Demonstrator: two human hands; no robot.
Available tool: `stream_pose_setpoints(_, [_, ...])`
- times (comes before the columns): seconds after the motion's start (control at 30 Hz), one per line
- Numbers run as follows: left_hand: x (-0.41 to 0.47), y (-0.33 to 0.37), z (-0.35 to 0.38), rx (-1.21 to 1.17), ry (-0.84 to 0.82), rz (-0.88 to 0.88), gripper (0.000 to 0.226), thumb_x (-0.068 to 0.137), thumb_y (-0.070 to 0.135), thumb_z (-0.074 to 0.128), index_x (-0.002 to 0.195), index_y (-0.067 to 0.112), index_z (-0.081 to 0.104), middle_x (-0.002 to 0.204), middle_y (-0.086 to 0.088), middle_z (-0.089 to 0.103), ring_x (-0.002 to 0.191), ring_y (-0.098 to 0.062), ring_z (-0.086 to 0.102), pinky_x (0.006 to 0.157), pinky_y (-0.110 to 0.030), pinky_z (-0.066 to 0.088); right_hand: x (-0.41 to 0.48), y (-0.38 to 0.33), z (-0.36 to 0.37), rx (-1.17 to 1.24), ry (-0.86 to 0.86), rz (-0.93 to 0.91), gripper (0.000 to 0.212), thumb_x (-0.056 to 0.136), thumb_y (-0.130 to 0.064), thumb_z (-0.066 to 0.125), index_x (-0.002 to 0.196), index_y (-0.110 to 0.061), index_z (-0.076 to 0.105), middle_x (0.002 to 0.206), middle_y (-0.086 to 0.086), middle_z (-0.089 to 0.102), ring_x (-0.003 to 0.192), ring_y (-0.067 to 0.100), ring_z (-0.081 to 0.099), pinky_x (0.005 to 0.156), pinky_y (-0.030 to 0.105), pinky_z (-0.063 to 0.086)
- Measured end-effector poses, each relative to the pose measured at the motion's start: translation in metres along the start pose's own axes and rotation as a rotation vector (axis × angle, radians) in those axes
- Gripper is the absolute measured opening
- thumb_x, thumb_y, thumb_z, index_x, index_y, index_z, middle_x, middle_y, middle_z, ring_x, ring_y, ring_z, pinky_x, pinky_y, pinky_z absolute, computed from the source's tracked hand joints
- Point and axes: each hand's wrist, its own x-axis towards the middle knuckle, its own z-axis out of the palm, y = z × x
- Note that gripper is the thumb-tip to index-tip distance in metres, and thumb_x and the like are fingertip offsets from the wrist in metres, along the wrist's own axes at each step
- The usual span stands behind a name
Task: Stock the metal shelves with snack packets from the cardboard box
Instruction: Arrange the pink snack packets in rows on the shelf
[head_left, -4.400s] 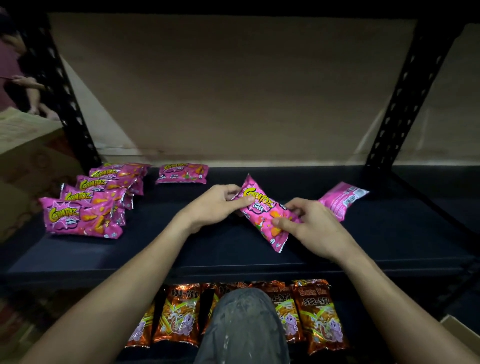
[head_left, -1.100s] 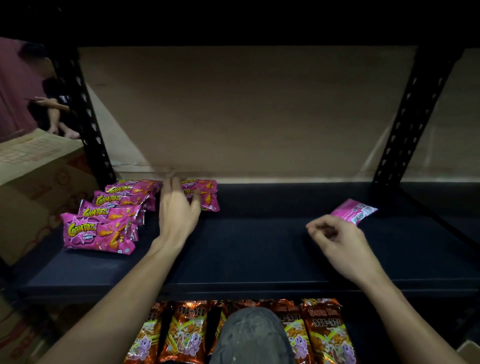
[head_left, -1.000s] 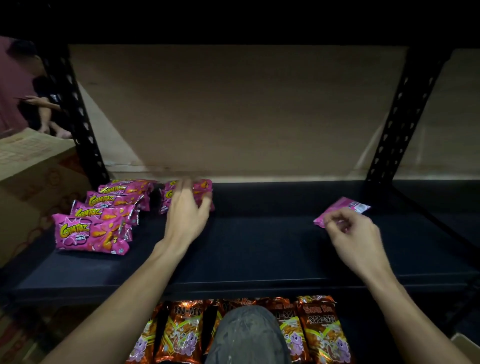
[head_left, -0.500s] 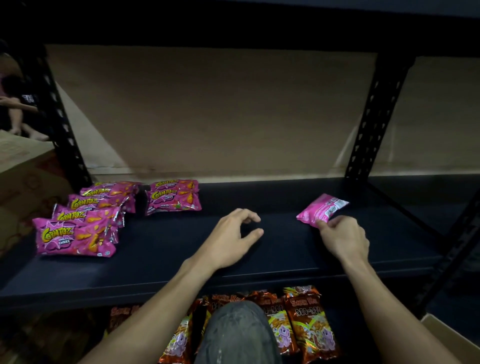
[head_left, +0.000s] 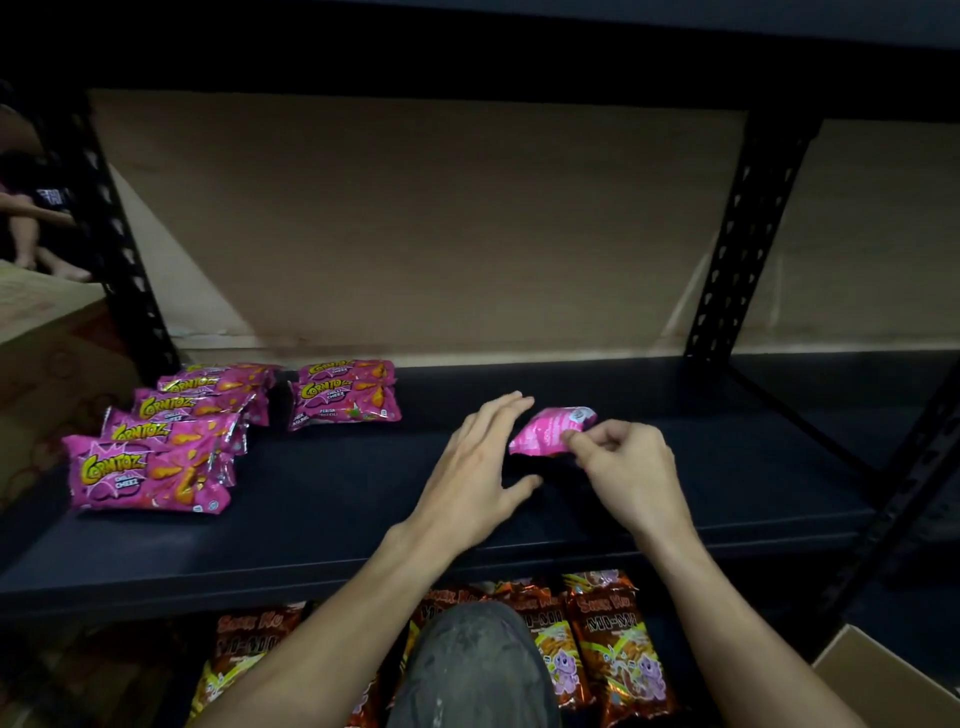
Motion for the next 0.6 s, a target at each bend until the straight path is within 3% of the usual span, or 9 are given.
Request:
stream_pose_setpoints(0.13, [-0.001,-0.015,-0.005,0.041,0.125,0.013,0.045,0.087,0.031,0.071,0.129,0.025,0.056,0.123,0.013,0.055,0.110,-0.008,0.052,0.101,-0.035,0.041,-0.002,-0.005,0.012,0.026,-0.111,-0.072,0.028,0.090,-0.036,0.068,0.068,-0.019,0.070,0.061,-0.005,0.068,0.056,0.000,0.058,0.060,0.023,0.045])
stream_pose_setpoints(0.27, [-0.010,-0.030,-0.017,-0.030,0.215,-0.032,0.037,0.087,0.027,0.073,0.123,0.022,0.065,0.109,0.010,0.055,0.099,-0.006,0.054,0.091,-0.024,0.044,0.002,-0.002,0.018,0.105,-0.233,-0.087,0.038,0.093,-0.051,0.059,0.078,-0.020,0.075,0.074,-0.008,0.072,0.064,0.000,0.059,0.073,0.029,0.050])
stream_pose_setpoints(0.37, [-0.016,-0.042,-0.030,-0.232,0.284,-0.248,0.032,0.085,0.026,0.076,0.116,0.025,0.067,0.096,0.009,0.060,0.081,0.000,0.056,0.078,-0.010,0.042,0.007,0.007,0.022,0.066,-0.257,-0.072,0.035,0.094,-0.049,0.061,0.079,-0.020,0.074,0.078,-0.006,0.072,0.071,0.005,0.061,0.078,0.033,0.052])
stream_pose_setpoints(0.47, [-0.016,-0.052,-0.039,-0.463,0.287,-0.476,0.035,0.087,0.025,0.074,0.117,0.031,0.058,0.093,0.010,0.067,0.069,0.006,0.059,0.073,-0.014,0.047,0.011,0.017,0.027,-0.003,-0.252,-0.054,0.023,0.092,-0.038,0.067,0.076,-0.023,0.073,0.067,-0.016,0.068,0.071,0.005,0.062,0.069,0.024,0.047])
stream_pose_setpoints(0.6, [-0.018,-0.059,-0.045,-0.542,0.282,-0.602,0.028,0.085,0.025,0.076,0.107,0.018,0.059,0.091,0.004,0.067,0.075,0.001,0.062,0.067,-0.006,0.046,0.015,0.023,0.030,-0.030,-0.243,-0.063,0.015,0.092,-0.030,0.069,0.079,-0.023,0.074,0.071,-0.013,0.070,0.076,0.003,0.064,0.070,0.022,0.047])
